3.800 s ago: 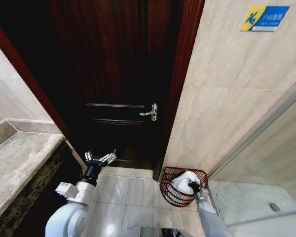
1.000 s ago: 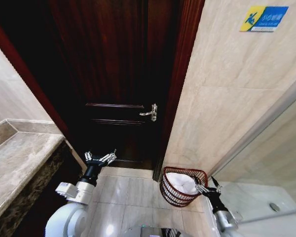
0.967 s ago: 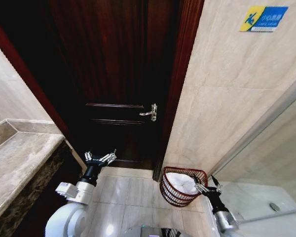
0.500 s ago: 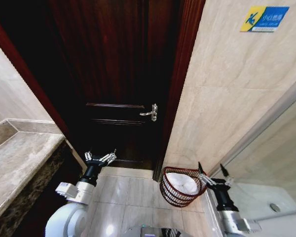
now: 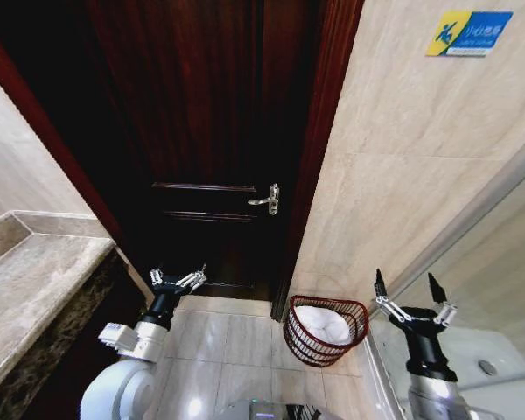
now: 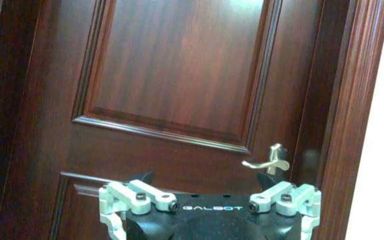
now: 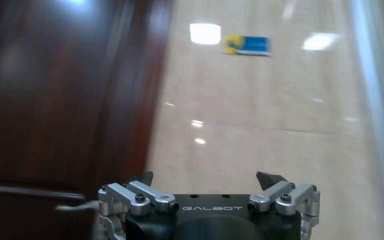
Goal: Discard the used towel into the hamper.
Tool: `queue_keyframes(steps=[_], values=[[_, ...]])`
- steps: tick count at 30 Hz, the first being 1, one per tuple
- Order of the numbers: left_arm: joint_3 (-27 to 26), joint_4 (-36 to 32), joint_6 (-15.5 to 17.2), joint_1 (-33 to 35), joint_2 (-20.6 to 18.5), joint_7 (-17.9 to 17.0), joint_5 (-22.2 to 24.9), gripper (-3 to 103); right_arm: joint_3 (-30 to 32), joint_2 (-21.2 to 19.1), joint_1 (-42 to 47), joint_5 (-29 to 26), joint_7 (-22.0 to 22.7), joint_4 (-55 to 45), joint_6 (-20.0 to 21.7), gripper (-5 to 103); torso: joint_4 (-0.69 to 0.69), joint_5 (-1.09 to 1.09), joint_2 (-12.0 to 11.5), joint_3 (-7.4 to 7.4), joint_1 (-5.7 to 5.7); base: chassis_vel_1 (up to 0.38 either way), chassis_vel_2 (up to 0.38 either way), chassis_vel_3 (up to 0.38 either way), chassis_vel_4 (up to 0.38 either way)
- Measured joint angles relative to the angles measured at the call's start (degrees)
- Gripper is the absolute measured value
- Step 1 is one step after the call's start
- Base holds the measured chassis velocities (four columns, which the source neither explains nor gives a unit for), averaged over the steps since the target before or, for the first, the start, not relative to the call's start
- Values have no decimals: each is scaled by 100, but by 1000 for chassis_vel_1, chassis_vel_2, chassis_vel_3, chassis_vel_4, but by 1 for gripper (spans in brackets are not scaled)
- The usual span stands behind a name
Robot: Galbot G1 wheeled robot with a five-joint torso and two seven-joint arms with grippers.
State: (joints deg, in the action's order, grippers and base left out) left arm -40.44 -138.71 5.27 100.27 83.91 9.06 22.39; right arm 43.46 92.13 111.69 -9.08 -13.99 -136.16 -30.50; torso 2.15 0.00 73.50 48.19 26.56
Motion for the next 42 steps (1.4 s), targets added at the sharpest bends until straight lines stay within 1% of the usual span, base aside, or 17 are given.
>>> queue_keyframes(steps=[1,3,7,10,12,13,15,17,19,22,24,28,29,33,42], values=[[0,0,0,0,0,0,0,100,0,0,0,0,0,0,0,100,0,0,0,0,0,0,0,0,0],[0,0,0,0,0,0,0,100,-96,31,11,106,-142,14,-115,100,0,0,0,0,0,0,0,0,0],[0,0,0,0,0,0,0,100,-26,30,9,80,-158,76,-166,100,0,0,-1,0,0,0,0,0,0],[0,0,0,0,0,0,0,100,6,26,7,51,-58,118,-178,100,0,0,-1,0,0,0,0,0,0],[0,0,0,0,0,0,0,100,-21,21,5,286,108,144,-133,100,-1,0,-1,0,0,0,0,0,0],[0,0,0,0,0,0,0,100,-21,21,5,286,108,144,-133,100,-1,0,-1,0,0,0,0,0,0],[0,0,0,0,0,0,0,100,-196,16,-9,583,175,75,-67,100,0,0,-1,0,0,0,0,0,0],[0,0,0,0,0,0,0,100,-220,14,-15,593,206,64,-65,100,0,0,-1,0,0,0,0,0,0],[0,0,0,0,0,0,0,100,-204,12,-17,517,237,60,-62,100,0,0,-1,0,0,0,0,0,0],[0,0,0,0,0,0,0,100,-133,10,-3,205,275,41,-54,100,-1,0,-1,0,0,0,0,0,0],[0,0,0,0,0,0,0,100,-135,9,7,124,275,32,-79,100,-1,0,-1,0,0,0,0,0,0],[0,0,0,0,0,0,0,100,-155,7,12,64,256,32,-181,100,0,0,-1,0,0,0,0,0,0],[0,0,0,0,0,0,0,100,-165,5,0,52,244,10,-125,100,0,0,-1,0,0,0,0,0,0],[0,0,0,0,0,0,0,100,-212,4,-26,165,208,-6,-125,100,0,0,-1,0,0,0,0,0,0],[0,0,0,0,0,0,0,100,-76,2,-24,-17,236,-8,-155,100,0,0,-1,0,0,-13,-18,-20,-18]])
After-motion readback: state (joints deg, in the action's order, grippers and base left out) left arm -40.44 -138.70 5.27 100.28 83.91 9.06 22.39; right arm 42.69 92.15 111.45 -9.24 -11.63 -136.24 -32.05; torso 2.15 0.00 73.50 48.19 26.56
